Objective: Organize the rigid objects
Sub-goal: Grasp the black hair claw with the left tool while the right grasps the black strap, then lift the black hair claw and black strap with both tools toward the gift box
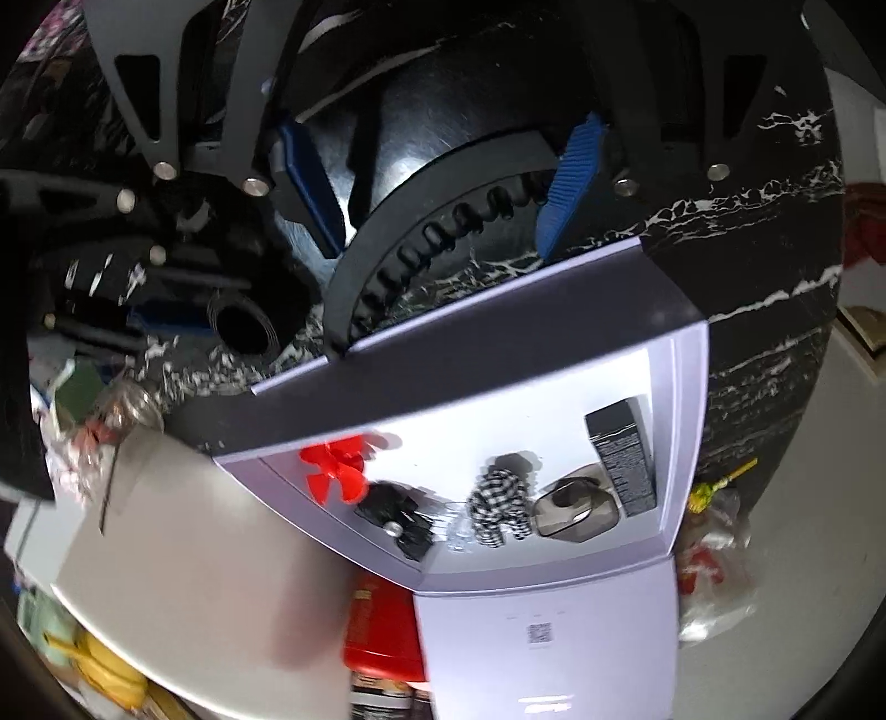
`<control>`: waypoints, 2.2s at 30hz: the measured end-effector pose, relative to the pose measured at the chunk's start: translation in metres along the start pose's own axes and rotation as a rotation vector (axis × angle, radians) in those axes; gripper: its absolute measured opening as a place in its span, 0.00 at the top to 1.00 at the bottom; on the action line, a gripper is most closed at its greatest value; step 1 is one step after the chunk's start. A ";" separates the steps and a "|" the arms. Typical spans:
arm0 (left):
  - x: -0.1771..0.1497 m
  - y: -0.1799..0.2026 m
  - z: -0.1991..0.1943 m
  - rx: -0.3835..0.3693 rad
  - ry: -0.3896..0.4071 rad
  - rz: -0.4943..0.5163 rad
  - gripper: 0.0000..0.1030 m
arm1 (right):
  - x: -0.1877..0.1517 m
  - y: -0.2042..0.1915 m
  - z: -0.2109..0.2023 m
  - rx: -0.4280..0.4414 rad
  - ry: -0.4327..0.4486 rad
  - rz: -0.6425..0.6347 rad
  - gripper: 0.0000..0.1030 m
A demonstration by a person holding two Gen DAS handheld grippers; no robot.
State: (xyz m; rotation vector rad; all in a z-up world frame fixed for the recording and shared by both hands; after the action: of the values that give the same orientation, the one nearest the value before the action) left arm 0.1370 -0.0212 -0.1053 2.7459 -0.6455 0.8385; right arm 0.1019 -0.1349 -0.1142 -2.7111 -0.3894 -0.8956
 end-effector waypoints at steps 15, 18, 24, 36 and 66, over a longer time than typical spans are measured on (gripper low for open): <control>-0.031 0.027 -0.021 0.034 0.011 0.027 0.56 | -0.009 0.004 -0.006 0.003 0.012 0.036 0.46; -0.039 0.034 -0.026 -0.017 0.017 0.013 0.56 | -0.007 0.002 -0.007 -0.004 0.021 0.018 0.46; -0.043 0.037 -0.030 -0.038 0.036 -0.043 0.56 | 0.001 0.004 -0.002 0.000 0.032 -0.007 0.47; -0.024 0.039 -0.013 0.046 0.001 -0.017 0.56 | -0.017 0.018 -0.016 -0.025 0.030 0.006 0.61; -0.053 0.060 -0.029 0.043 -0.015 -0.039 0.71 | -0.054 0.028 -0.046 -0.027 0.035 0.055 0.59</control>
State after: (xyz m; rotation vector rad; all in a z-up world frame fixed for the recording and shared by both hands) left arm 0.0558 -0.0472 -0.1077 2.7962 -0.5806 0.8342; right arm 0.0442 -0.1850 -0.1161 -2.7126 -0.2962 -0.9390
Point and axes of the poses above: each gripper's, at about its wrist camera, not at the fingertips, and z roughly the way its jaws point, y to its right, x to its top, the point moved 4 cm from there along z, roughly the way its jaws point, and after that the axes turned 2 degrees about x, right-handed, at the moved point
